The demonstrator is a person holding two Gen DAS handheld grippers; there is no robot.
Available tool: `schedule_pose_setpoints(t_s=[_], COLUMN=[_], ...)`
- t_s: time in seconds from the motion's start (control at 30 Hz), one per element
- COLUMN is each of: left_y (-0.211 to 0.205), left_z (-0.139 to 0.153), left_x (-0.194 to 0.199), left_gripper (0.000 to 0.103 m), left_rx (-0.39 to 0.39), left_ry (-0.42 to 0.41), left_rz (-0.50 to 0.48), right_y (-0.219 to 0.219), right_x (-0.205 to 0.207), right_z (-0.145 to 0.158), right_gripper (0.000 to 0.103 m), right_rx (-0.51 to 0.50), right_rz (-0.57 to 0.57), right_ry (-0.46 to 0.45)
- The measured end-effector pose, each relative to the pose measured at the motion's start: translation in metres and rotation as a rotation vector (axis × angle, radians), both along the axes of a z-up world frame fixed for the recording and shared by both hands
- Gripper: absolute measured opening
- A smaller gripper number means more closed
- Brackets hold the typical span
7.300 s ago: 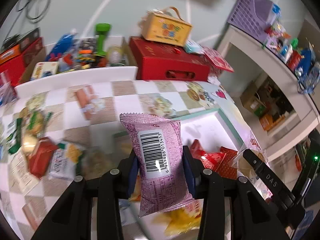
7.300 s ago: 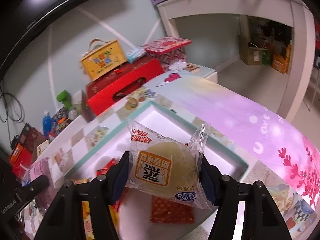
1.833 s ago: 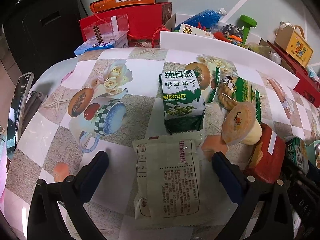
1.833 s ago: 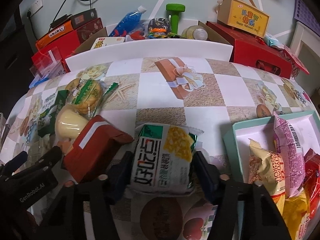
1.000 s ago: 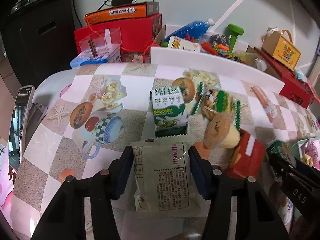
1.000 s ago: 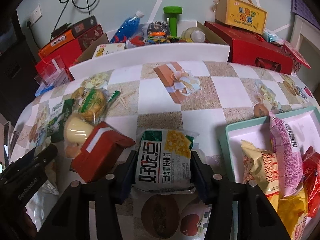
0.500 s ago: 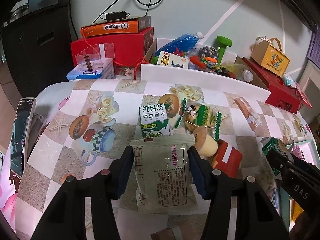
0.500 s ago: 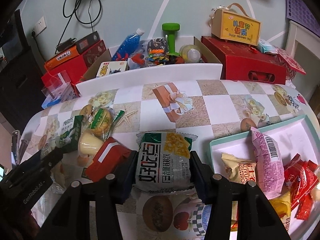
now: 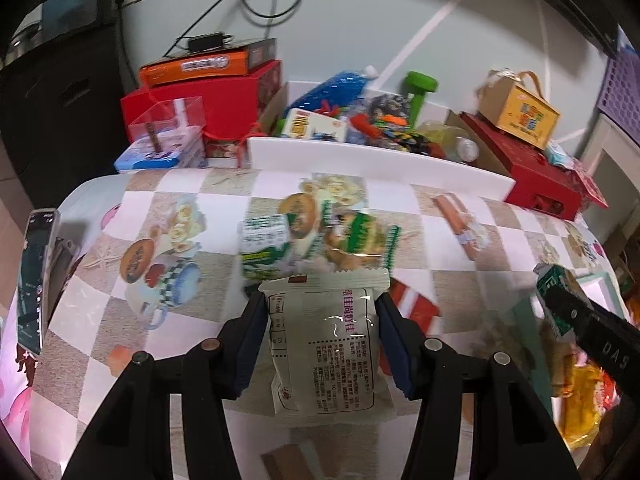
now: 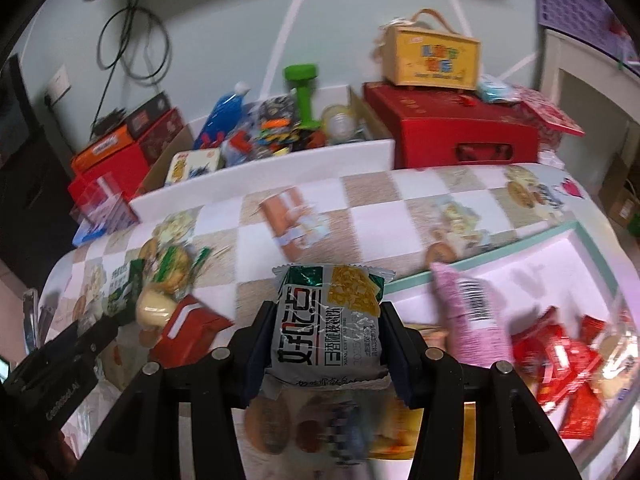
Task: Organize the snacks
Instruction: 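Carry both snacks over the white tray and open both tools to drop them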
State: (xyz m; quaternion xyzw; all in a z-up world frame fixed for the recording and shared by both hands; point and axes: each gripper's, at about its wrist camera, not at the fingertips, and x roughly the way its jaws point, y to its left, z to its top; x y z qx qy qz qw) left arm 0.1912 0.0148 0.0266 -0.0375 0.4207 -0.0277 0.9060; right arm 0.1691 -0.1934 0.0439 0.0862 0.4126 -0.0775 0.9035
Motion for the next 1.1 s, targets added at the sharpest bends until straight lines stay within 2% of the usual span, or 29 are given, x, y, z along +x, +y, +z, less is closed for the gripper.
schedule_pose_setpoints(t_s=[0.23, 0.57, 0.7, 0.87, 1.1], left_y=[-0.043, -0.129, -0.171, -0.224, -0.272], left_z=[0.006, 0.022, 0.031, 0.036, 0.024], left_x=[-0.005, -0.009, -0.010, -0.016, -0.022], left_gripper=[0.056, 0.056, 0.056, 0.056, 0.057], left_rx=[-0.017, -0.039, -0.022, -0.021, 0.013], left_ry=[0.014, 0.016, 0.009, 0.015, 0.046], left_rz=[-0.095, -0.291, -0.385, -0.507, -0.603], right_y=[-0.052, -0.141, -0.174, -0.200, -0.218], right_x=[-0.019, -0.059, -0.075, -0.086, -0.095], right_z=[0.014, 0.026, 0.024, 0.022, 0.018], right_gripper=[0.054, 0.054, 0.054, 0.054, 0.054], right_rx=[0.007, 0.039, 0.051, 0.067, 0.103], right_rz=[-0.122, -0.354, -0.441, -0.503, -0.526], right_ry=[-0.013, -0.038, -0.036, -0.046, -0.064])
